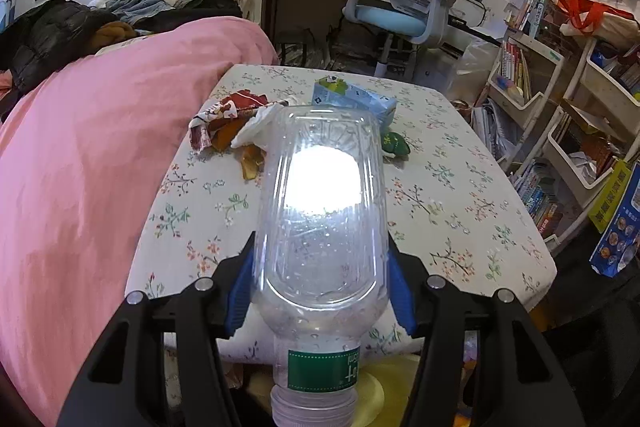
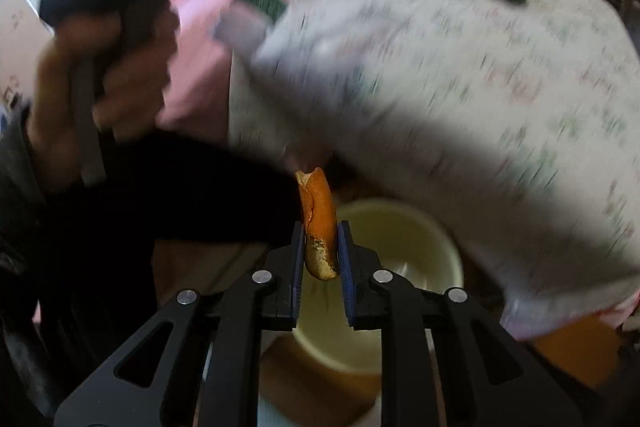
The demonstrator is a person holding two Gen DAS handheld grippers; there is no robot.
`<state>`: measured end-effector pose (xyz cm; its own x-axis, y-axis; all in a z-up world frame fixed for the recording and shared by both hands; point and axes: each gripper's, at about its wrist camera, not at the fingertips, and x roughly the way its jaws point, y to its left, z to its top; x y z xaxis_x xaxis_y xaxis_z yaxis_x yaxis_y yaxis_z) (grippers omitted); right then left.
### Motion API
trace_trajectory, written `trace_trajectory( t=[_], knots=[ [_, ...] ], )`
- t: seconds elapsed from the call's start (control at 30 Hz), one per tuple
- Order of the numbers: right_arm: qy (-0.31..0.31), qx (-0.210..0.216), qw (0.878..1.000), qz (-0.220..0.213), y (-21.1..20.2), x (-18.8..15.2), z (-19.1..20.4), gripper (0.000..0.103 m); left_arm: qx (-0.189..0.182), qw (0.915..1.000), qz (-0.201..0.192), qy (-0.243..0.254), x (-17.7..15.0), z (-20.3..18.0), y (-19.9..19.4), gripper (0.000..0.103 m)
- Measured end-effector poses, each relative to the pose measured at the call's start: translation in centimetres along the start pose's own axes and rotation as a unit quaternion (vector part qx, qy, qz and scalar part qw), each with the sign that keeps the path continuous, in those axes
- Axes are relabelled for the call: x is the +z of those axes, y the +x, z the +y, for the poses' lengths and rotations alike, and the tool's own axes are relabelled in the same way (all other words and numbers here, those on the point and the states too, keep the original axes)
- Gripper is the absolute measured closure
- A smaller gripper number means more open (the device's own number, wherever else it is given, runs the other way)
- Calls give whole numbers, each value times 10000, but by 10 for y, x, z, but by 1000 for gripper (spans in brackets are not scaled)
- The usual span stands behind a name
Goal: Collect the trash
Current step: 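Carry both items to the yellow bucket and open both tools to drop them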
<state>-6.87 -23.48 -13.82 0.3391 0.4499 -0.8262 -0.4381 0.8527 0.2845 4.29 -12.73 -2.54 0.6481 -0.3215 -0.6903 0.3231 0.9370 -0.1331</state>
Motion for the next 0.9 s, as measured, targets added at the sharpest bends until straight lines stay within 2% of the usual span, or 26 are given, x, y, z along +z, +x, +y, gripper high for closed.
trace_trajectory(
  t=[0.07, 0.13, 0.27, 0.4, 0.5, 0.7, 0.9],
  knots=[
    [58, -106, 9999, 14, 2, -6, 2, 75, -30, 10000, 4, -4, -3, -1, -2, 47],
    [175, -201, 9994, -231, -6, -5, -1, 61, -50, 10000, 12, -3, -6, -2, -3, 47],
    [465, -461, 9926, -1027, -33, -1, -12, 51, -101, 9999, 67, 36, -15, -9, -6, 47],
    [839, -910, 9770, -1734, -59, -5, -24, 40, -155, 9997, 146, 127, -25, -19, -7, 47],
    [1074, -1109, 9673, -2012, -69, -9, -33, 38, -191, 9991, 262, 255, -36, -28, -8, 47],
    [1287, -1225, 9581, -2245, -83, -12, -44, 36, -292, 9953, 739, 555, -69, -51, -7, 47],
    [1321, -1254, 9549, -2343, -88, -3, -51, 34, -479, 9810, 1565, 1040, -104, -76, 8, 47]
  ],
)
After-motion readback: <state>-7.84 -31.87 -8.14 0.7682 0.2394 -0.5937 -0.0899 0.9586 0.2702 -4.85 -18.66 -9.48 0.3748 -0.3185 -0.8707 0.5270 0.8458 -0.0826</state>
